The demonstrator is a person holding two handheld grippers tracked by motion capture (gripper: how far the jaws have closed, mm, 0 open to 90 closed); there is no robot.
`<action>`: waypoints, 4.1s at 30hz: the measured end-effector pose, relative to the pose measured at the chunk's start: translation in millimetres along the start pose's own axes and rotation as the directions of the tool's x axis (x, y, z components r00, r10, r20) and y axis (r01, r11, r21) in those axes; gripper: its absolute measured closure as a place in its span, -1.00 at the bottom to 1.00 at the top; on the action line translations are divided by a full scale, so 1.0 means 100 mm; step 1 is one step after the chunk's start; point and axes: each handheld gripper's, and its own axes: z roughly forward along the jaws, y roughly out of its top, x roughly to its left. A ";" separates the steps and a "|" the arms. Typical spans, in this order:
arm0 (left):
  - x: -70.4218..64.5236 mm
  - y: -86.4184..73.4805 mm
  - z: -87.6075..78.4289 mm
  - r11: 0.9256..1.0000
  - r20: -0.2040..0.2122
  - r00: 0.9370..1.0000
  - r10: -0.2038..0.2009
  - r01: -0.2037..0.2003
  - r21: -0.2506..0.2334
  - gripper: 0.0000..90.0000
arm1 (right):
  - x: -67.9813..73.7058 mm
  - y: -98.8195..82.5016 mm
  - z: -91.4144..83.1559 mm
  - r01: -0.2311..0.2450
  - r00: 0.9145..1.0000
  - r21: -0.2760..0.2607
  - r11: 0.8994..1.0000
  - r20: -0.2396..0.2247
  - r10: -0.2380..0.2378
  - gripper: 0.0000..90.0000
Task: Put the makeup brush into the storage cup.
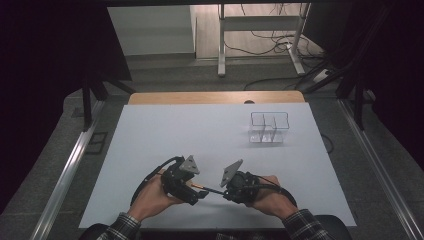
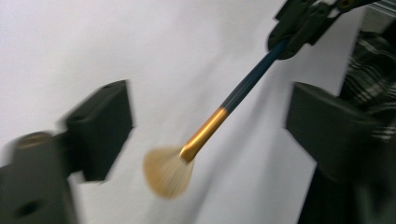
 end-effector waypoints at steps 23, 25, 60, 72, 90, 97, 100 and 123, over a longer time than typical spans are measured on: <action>0.30 -0.30 -0.10 0.976 -0.075 0.979 -0.190 0.180 -0.122 -0.99 | -0.19 -0.16 -0.20 -0.212 0.960 -0.168 0.963 0.150 0.237 0.89; 0.32 -0.32 -0.11 0.971 -0.067 0.976 -0.206 0.195 -0.137 -1.00 | -0.19 -0.17 -0.20 -0.219 0.955 -0.176 0.960 0.161 0.248 0.89; 0.38 -0.16 -0.17 0.891 0.219 0.915 -0.339 0.387 -0.239 -1.00 | -0.04 -0.06 -0.16 -0.281 0.927 -0.327 0.902 0.149 0.343 0.89; 0.40 -0.08 -0.13 0.882 0.247 0.908 -0.339 0.398 -0.250 -0.86 | 0.04 0.02 -0.13 -0.263 0.938 -0.364 0.894 0.121 0.325 0.89; 0.48 -0.15 -0.12 0.842 0.401 0.840 -0.365 0.482 -0.244 0.18 | 0.14 0.08 -0.06 -0.221 0.957 -0.369 0.903 0.098 0.274 0.88; 0.54 -0.24 -0.10 0.789 0.539 0.759 -0.365 0.560 -0.254 0.81 | 0.14 0.10 0.00 -0.210 0.964 -0.336 0.918 0.087 0.253 0.87; 0.51 -0.22 -0.14 0.804 0.494 0.794 -0.355 0.529 -0.272 0.85 | 0.14 0.10 0.01 -0.202 0.965 -0.319 0.926 0.099 0.245 0.61; 0.20 0.00 -0.07 0.902 0.361 0.892 -0.273 0.368 -0.227 0.85 | 0.10 0.22 -0.06 -0.268 0.950 -0.371 0.889 0.053 0.308 -0.07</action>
